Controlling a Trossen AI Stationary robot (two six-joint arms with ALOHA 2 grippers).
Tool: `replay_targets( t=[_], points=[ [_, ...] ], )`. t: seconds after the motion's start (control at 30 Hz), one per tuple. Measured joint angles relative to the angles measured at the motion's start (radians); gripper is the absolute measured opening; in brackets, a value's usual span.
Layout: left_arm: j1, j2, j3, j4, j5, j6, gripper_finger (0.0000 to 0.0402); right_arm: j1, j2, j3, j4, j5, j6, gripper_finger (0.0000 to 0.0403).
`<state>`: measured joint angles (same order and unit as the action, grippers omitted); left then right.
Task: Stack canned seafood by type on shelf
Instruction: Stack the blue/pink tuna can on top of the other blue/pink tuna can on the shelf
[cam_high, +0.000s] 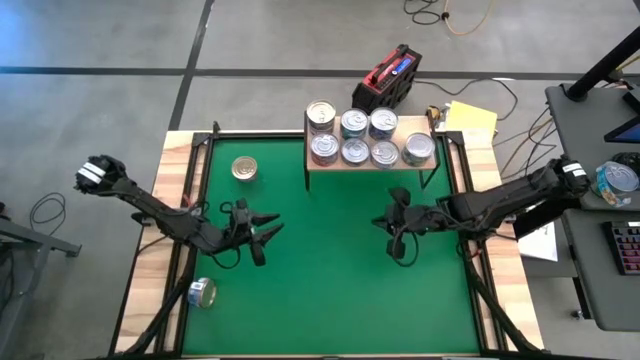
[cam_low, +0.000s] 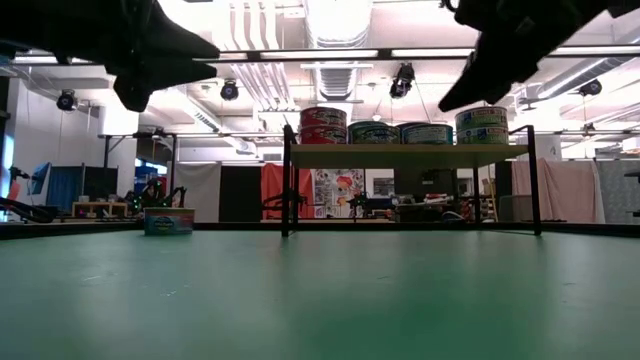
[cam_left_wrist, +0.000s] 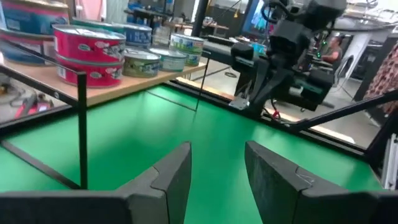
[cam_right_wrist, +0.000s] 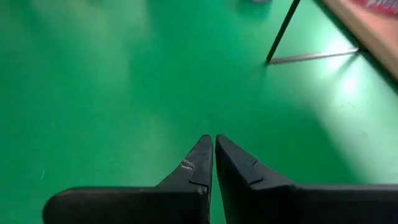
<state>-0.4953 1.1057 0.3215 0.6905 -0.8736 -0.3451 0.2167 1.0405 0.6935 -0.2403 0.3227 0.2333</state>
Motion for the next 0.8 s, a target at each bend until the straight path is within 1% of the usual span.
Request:
replay_targets(
  t=[0.1, 0.17, 0.3, 0.47, 0.63, 0.8],
  points=[
    [-0.002, 0.012, 0.053, -0.089, -0.001, -0.047, 0.0134, 0.05, 0.0, -0.015, 0.0, 0.057, 0.028, 0.0013],
    [-0.002, 0.03, 0.108, -0.177, 0.0, -0.075, 0.0134, 0.082, 0.0, -0.025, 0.001, 0.097, 0.04, 0.0013],
    [-0.002, 0.076, 0.238, -0.433, -0.006, -0.162, 0.0134, 0.134, 0.0, -0.048, 0.014, 0.145, 0.048, 0.0013],
    [-0.002, 0.145, 0.387, -0.799, -0.008, -0.37, 0.0134, 0.177, 0.0, -0.062, 0.047, 0.152, 0.048, 0.0013],
    [-0.003, 0.218, 0.504, -1.096, 0.004, -0.56, 0.0134, 0.215, 0.0, -0.062, 0.046, 0.153, 0.048, 0.0013],
    [-0.003, 0.287, 0.62, -1.331, 0.074, -0.644, 0.0134, 0.252, 0.0, -0.062, 0.045, 0.167, 0.048, 0.0013]
  ],
)
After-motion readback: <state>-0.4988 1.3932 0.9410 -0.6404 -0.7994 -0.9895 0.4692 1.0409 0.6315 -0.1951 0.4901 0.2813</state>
